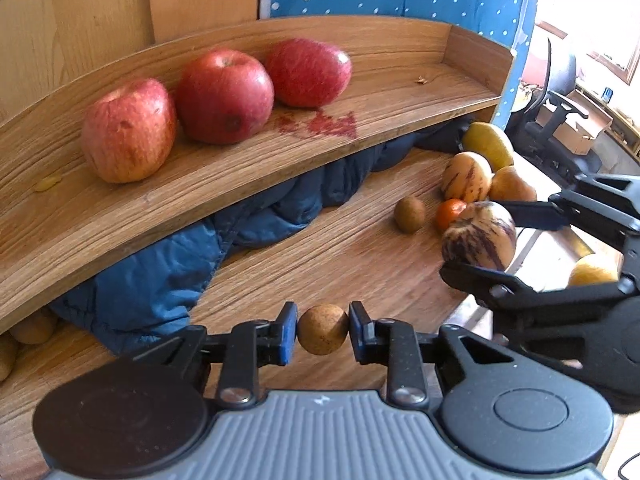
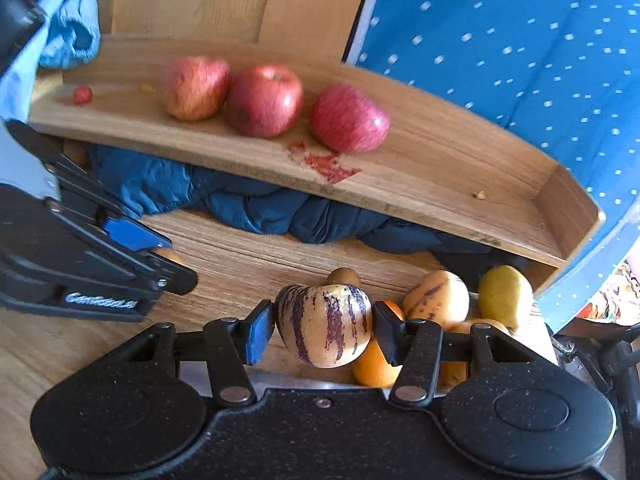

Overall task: Organize fruits
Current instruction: 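Carry the kiwi with the left tool while the right tool carries the pepino over the tray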

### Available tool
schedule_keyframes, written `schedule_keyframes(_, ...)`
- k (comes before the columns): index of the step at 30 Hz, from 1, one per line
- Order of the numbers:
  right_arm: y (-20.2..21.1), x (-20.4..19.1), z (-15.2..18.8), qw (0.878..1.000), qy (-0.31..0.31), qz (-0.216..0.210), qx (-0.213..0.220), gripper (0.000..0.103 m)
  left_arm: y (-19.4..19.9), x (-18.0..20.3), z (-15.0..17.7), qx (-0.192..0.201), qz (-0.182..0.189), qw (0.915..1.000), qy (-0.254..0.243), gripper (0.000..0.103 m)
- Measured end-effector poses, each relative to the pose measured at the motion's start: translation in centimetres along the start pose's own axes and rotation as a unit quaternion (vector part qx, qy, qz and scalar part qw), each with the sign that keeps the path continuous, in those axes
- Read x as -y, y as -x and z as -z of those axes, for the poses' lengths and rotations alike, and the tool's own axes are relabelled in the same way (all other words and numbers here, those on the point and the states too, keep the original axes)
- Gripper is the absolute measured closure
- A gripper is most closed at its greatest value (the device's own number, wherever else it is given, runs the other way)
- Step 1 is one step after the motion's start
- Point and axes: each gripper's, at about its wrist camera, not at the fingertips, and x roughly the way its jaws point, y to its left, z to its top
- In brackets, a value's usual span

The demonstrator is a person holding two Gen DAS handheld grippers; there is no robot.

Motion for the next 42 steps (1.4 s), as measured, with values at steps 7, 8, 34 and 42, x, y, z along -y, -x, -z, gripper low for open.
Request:
schedule_keyframes(7,4.9,1.3,2.6,1.000,-0.024,-0.002,0.006,0.048,0.6,3.4,-0.4,-0.009,0.044,0.9989,0.011,0.073)
schedule_keyframes(8,5.6,1.4,3.2,1.000,-0.029,-0.001,0.004,0.048,0.6,4.1,-0.3,-0.010,0.050,0.9987,0.008,0.073)
schedule_keyframes(34,10.2,3.5,13.2,0.985,-0.143,0.062,-0.072,0.048,-1.5,16.1,2.0,-0.065,0.153,0.9839,-0.065,0.073)
schedule_keyframes(42,9.9,3.4,13.7,0.984,-0.150,0.066,-0.070,0.048,-1.8,16.8,2.2,-0.065,0.147,0.9847,-0.068,0.073)
